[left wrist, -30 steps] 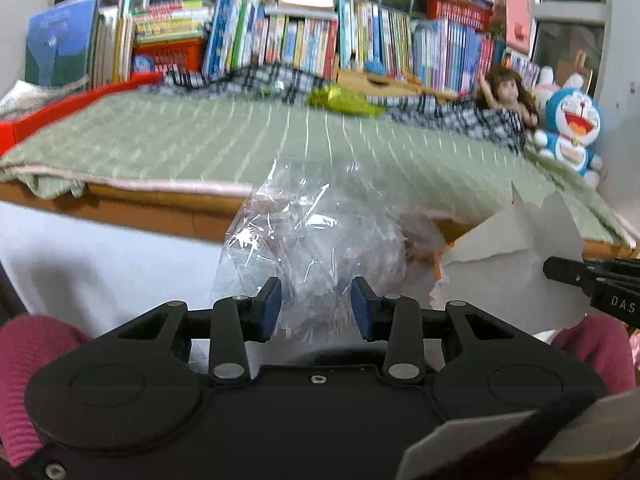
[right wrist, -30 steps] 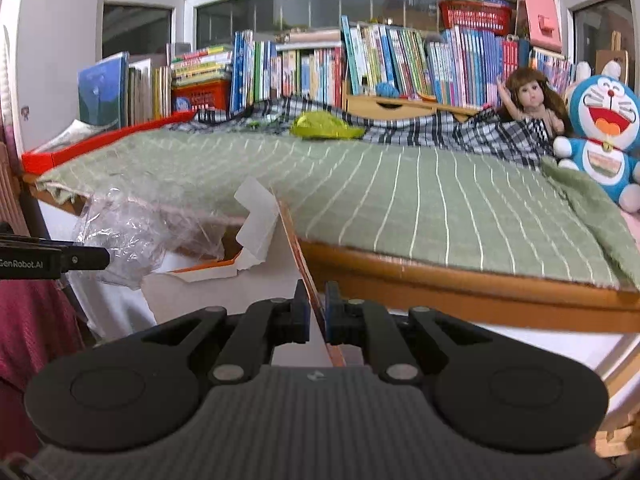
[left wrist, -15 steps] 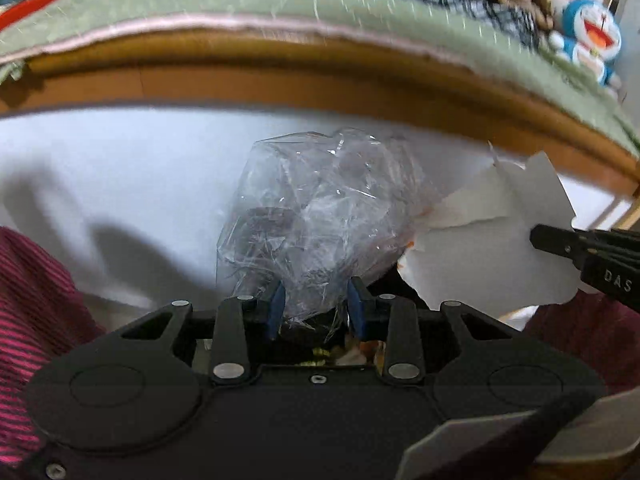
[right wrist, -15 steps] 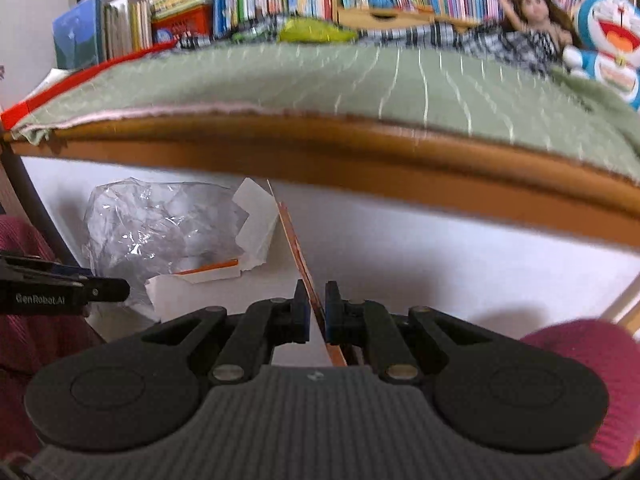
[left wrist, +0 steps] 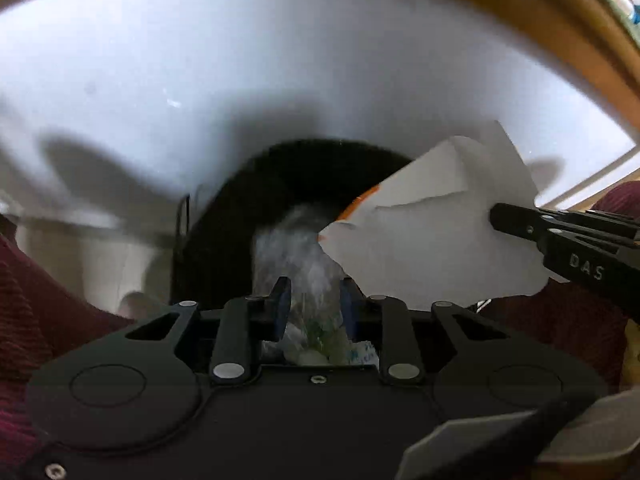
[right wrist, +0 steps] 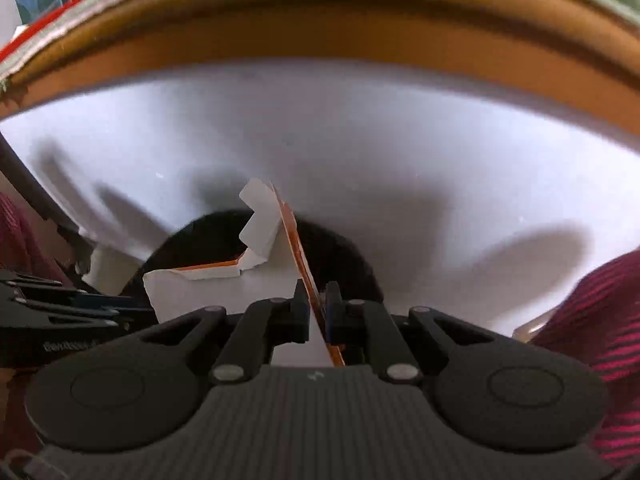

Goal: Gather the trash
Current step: 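Open both tools over the black bin to drop the items, then move both tools back up to the remaining trash on the bed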

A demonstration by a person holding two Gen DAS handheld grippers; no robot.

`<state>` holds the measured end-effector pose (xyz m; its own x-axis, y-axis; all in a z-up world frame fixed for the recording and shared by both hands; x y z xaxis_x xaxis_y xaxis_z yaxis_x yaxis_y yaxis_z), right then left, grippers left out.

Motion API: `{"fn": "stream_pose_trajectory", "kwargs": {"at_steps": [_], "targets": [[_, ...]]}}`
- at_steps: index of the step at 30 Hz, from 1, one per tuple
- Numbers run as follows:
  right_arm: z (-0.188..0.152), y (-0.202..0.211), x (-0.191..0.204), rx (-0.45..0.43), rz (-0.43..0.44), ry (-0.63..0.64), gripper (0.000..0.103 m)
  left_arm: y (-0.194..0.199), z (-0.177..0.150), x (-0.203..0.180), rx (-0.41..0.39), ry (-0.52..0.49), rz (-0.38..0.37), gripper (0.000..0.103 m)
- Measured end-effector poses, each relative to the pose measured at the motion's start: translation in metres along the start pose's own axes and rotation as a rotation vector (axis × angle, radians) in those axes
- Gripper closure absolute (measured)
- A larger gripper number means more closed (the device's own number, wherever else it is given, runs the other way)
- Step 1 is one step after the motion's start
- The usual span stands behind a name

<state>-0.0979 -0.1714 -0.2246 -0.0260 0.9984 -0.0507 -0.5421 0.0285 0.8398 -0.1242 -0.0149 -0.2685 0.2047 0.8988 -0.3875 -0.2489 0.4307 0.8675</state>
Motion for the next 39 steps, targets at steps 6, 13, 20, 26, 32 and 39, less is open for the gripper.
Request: {"fn": "stream_pose_trajectory", "kwargs": {"at_steps": [6,13,20,26,32,39], "targets": [[-0.003,-0.016,0.012,0.047,0.023,0.025,0.085,-0.008,-0.003,0.013,0.012,0.020,0.014,0.074],[-0.004,-0.018,0.014,0.064,0.036,0.015,0.050,-0.003,-0.007,0.015,-0.009,0.023,0.036,0.056],[0.006,-0.012,0.017,0.027,0.054,0.005,0.041,0.010,0.003,0.009,-0.041,-0.006,0.061,0.042],[0.028,0.014,0.012,-0.066,0.080,0.024,0.036,0.032,0.016,0.003,-0.097,-0.051,0.083,0.032],[0.060,0.054,0.013,-0.198,0.129,0.066,0.027,0.070,0.039,-0.008,-0.197,-0.087,0.080,0.024],[0.092,0.095,0.020,-0.308,0.184,0.101,0.020,0.118,0.061,-0.020,-0.306,-0.090,0.059,0.020]]}}
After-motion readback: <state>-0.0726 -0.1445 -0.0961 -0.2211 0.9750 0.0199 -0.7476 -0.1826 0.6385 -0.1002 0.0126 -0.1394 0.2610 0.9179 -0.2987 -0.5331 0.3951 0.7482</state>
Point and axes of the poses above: each gripper's, at about its wrist camera, not at the fingertips, and y roughly against the way its jaws point, x to its left, z to its top, the point moved 10 cm from there along -y, roughly the way its jaws point, and after that the axes turned 11 degrees about -z, right-handed, at the moved point
